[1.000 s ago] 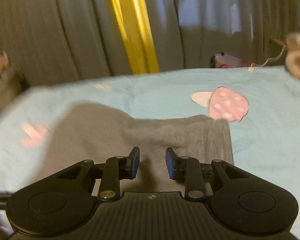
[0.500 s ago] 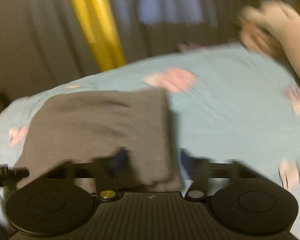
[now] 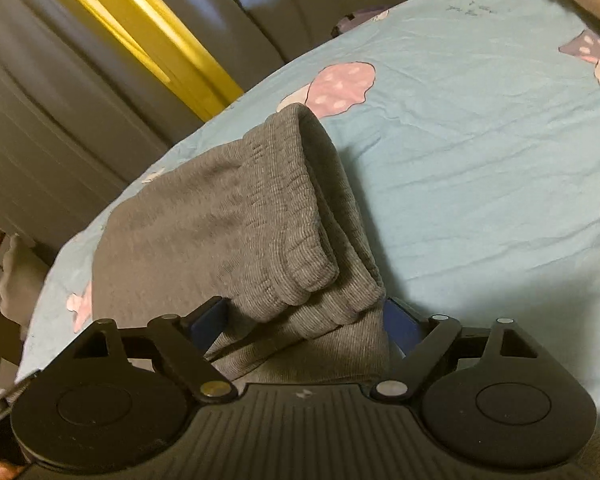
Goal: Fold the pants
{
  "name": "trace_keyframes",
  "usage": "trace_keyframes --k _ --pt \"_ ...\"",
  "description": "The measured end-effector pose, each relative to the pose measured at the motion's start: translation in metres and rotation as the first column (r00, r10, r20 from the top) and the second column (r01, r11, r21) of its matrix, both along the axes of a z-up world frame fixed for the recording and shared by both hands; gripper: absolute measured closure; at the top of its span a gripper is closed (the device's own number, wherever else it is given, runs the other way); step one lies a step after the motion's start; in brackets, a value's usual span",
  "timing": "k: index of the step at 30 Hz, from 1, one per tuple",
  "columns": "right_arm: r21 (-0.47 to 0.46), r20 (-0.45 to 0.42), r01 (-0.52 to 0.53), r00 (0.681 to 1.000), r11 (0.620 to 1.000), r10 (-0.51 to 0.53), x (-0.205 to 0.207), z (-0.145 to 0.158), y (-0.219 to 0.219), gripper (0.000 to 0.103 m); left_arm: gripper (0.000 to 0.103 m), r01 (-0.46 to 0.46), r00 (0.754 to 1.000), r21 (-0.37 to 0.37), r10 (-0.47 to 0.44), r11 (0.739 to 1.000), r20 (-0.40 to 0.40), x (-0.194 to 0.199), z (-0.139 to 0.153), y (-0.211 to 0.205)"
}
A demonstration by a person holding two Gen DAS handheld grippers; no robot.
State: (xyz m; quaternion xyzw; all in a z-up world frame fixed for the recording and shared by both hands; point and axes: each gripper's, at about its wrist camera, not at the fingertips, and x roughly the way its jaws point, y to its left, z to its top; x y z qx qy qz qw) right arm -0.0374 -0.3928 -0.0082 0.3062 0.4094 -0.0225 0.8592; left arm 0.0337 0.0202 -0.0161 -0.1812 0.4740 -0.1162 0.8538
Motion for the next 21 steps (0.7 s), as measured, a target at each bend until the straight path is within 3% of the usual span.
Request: trace_keyframes --k 3,6,8,9,16,18,20,21 --pt "0.032 -0.005 0.010 1.000 0.999 -0.010 -0.002 -0.001 -0.002 0.016 0.017 0.011 0.999 -0.041 -0.013 0.999 -0.043 0.008 -0.012 -0.001" --pt "0.064 -0.001 0.018 1.000 0.998 -0.018 -0.003 -0.004 -0.005 0.015 0.041 0.027 1.000 -0.033 -0.028 0.999 -0.007 0.008 -0.012 -0.003" --pt "0.080 0.007 0.027 1.000 0.996 -0.027 -0.007 -0.004 -0.006 0.015 0.065 0.029 0.999 -0.039 -0.028 0.999 0.019 0.006 -0.007 -0.002" --pt "0.091 0.010 0.032 0.999 0.995 -0.033 -0.008 -0.004 -0.007 0.014 0.068 0.028 0.999 -0.042 -0.027 0.999 0.030 0.004 -0.005 0.000" --pt "0.133 0.014 0.047 0.999 0.990 -0.049 -0.006 -0.002 -0.015 0.011 0.069 -0.016 0.999 -0.014 0.017 1.000 0.035 -0.001 0.000 0.003" --pt "0.158 0.034 0.045 0.998 0.986 -0.051 -0.003 0.001 -0.019 0.008 0.059 -0.050 0.998 0.009 0.049 0.999 0.032 -0.002 0.003 0.005" --pt "0.163 0.055 0.042 0.997 0.986 -0.052 0.002 0.003 -0.023 0.004 0.043 -0.101 0.994 0.029 0.100 0.994 0.040 -0.005 0.008 0.013" --pt "0.161 0.056 0.037 0.997 0.986 -0.046 0.006 0.003 -0.025 0.004 0.042 -0.122 0.991 0.020 0.121 0.992 0.050 -0.005 0.011 0.019"
